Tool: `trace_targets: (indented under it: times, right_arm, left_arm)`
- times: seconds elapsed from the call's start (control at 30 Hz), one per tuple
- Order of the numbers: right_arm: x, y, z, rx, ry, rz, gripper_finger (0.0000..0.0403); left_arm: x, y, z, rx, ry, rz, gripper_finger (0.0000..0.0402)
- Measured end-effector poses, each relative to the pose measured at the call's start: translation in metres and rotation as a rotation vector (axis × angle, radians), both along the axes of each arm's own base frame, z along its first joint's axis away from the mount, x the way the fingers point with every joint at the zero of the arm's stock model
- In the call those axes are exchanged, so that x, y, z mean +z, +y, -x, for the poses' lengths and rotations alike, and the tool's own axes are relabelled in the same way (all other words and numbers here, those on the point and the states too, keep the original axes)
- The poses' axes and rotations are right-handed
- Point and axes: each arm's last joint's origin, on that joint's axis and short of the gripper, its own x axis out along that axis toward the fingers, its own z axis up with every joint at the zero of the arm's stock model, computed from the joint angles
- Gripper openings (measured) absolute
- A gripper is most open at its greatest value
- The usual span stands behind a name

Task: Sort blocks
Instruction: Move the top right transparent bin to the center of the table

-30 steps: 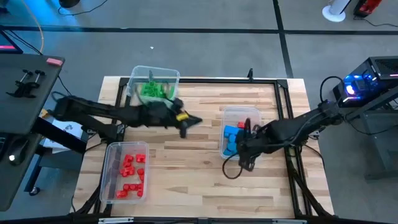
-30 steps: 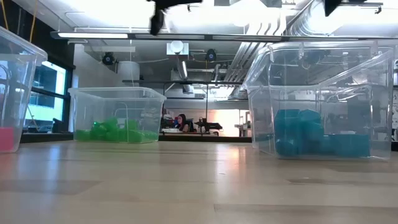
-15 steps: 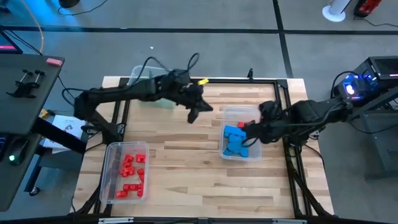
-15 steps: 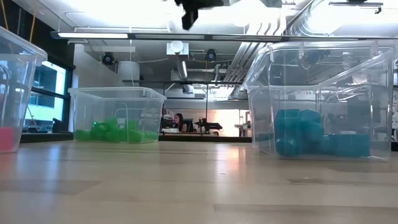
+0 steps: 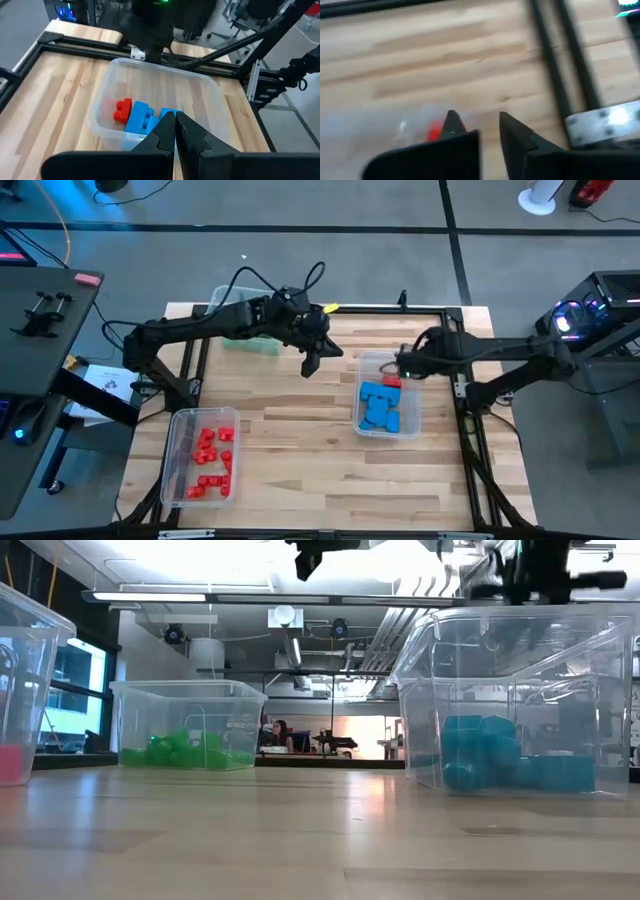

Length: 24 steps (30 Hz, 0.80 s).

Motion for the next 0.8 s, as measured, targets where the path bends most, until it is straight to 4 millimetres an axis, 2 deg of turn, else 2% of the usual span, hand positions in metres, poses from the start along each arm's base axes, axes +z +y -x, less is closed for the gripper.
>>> trace_targets:
  times: [0.1, 0.2, 0.4, 0.6, 0.8]
  right_arm:
    - [-0.009, -0.019, 0.011, -0.024, 0.072, -0.016, 0.0013]
    - [-0.01, -0.023, 0.021, 0.065, 0.118, -0.126, 0.0005]
    - [-0.01, -0.006, 0.025, 0.307, 0.141, -0.313, 0.0001]
    - [-0.039, 0.01, 0.028, 0.296, 0.201, -0.337, 0.0]
    - [-0.048, 0.022, 0.007, 0.386, 0.001, -0.288, 0.0]
  left_arm:
    - [-0.002, -0.003, 0.0, -0.009, 0.014, 0.003, 0.0]
    - [-0.003, -0.009, -0.001, -0.026, 0.028, 0.005, 0.0]
    - [-0.01, -0.027, -0.003, -0.074, 0.05, 0.007, 0.0]
    - [-0.014, -0.044, -0.009, -0.074, 0.06, -0.055, 0.0]
    - [-0.012, -0.05, -0.01, -0.079, 0.037, -0.139, 0.0]
